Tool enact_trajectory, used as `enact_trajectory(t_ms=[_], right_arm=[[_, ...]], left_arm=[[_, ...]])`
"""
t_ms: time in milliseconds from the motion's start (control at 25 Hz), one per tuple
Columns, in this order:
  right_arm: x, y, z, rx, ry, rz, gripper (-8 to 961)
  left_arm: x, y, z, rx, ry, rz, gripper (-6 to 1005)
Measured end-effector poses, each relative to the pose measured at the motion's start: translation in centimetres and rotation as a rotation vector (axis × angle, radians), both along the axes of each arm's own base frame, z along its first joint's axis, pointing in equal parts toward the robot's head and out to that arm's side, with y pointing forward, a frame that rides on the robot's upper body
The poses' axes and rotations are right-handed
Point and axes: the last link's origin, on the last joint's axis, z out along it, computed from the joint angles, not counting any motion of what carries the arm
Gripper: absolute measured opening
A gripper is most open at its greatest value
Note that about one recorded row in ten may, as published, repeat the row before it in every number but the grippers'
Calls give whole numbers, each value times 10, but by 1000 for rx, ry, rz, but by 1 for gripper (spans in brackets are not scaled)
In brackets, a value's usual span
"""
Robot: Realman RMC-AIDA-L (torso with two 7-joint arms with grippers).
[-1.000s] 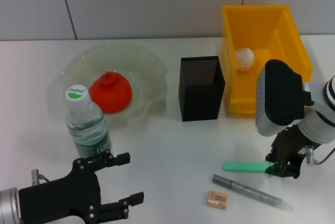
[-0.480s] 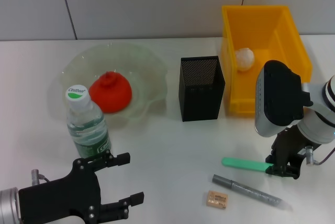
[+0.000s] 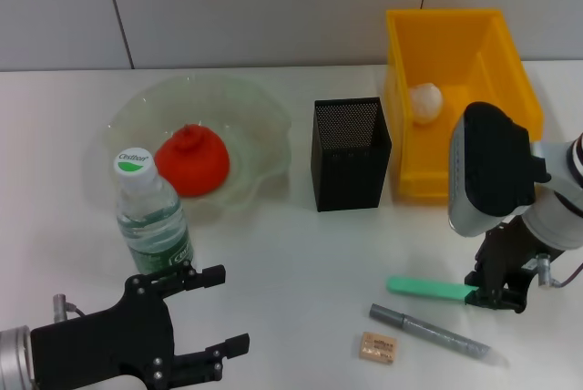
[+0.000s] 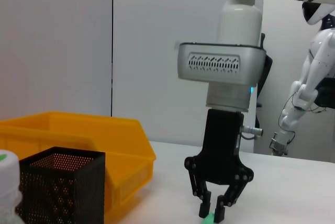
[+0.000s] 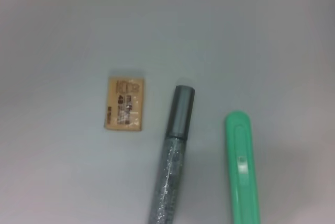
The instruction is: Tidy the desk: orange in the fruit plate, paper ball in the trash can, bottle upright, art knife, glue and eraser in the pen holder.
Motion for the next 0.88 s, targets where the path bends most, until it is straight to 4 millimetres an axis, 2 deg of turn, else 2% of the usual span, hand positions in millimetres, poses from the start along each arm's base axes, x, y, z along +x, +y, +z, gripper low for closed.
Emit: enact_trajectory(t_ms=[400,440,480,520,600,640,680,880], right_arm=[[-30,-3,27,31,9,84,164],[-39,-4,36,47,-4,121,164],[-39,-4,36,47,-4,121,164],[-50,-6,45,68,-22,172,164],[-55,-6,49,79,-31,194,164],[-66,-7,57,98,-49,244,164],[-66,-7,57,98,-49,244,165],[-93,-6,75,180,-133,393,165]], left_arm=[[1,0,1,4,-5,-3,803],[1,0,1,4,-5,-2,803],[1,0,1,5,-6,-2,803],[1,1,1,6,-6,-2,804],[1,0,1,7,-7,-2,804],[1,0,1,7,-7,-2,804],[1,0,1,7,-7,-2,804],[1,1,1,11,-9,-4,803]])
